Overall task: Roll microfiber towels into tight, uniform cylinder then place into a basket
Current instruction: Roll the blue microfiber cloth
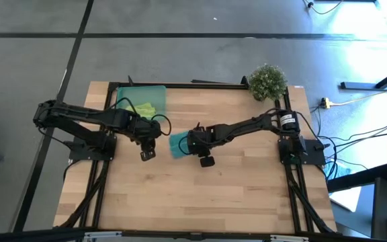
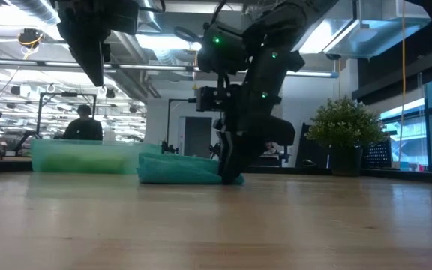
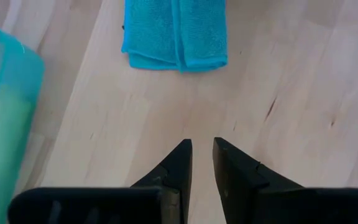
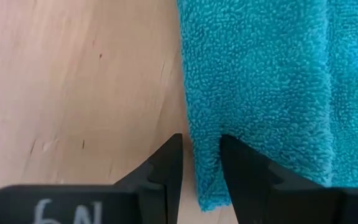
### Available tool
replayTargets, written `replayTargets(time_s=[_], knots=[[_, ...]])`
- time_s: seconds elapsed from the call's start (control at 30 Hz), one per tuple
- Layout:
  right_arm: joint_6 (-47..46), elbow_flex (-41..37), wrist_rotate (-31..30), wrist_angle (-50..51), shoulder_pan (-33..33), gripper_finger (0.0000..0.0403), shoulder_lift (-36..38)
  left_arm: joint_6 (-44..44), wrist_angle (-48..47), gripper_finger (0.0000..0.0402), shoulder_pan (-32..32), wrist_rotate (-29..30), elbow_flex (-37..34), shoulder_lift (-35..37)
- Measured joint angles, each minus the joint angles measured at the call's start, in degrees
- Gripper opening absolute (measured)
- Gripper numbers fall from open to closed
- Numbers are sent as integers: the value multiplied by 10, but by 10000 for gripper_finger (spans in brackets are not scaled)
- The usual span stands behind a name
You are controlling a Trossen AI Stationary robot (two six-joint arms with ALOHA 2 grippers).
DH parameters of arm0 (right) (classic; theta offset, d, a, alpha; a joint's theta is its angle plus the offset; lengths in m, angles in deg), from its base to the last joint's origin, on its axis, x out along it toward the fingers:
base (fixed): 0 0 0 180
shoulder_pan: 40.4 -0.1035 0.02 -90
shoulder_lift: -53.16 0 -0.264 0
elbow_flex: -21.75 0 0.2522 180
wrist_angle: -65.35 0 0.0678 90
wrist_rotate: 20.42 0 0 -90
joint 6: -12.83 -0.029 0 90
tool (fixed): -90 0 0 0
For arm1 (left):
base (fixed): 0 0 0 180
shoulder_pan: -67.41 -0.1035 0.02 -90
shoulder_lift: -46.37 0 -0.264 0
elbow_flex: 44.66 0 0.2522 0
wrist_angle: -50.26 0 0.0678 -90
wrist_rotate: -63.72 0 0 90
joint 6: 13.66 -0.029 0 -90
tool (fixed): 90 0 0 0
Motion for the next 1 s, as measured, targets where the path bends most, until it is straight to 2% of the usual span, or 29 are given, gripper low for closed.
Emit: replayTargets(time_s=[0.2, 0.27, 0.37, 0.43, 0.67, 0.87, 1.0], knots=[[-2, 0, 0, 4, 0, 103, -10, 0, 0, 60, 0, 0, 0, 0], [-2, 0, 1, 4, 0, 82, -10, 0, 0, 60, 0, 0, 0, 0], [-13, 0, 20, 7, 1, 23, -11, 0, 0, 60, 0, 0, 0, 0], [-23, 5, 39, 16, 5, 12, -12, -1, 0, 60, 0, 0, 0, 0], [-66, 71, 270, 142, 45, 4, -23, -19, 0, 60, 0, 1, 0, 0], [-127, 91, 446, 163, 87, 2, -19, -30, 0, 60, 0, 1, 0, 0], [-179, 86, 529, 157, 104, 2, -22, -31, 3, 60, 0, 1, 0, 0]])
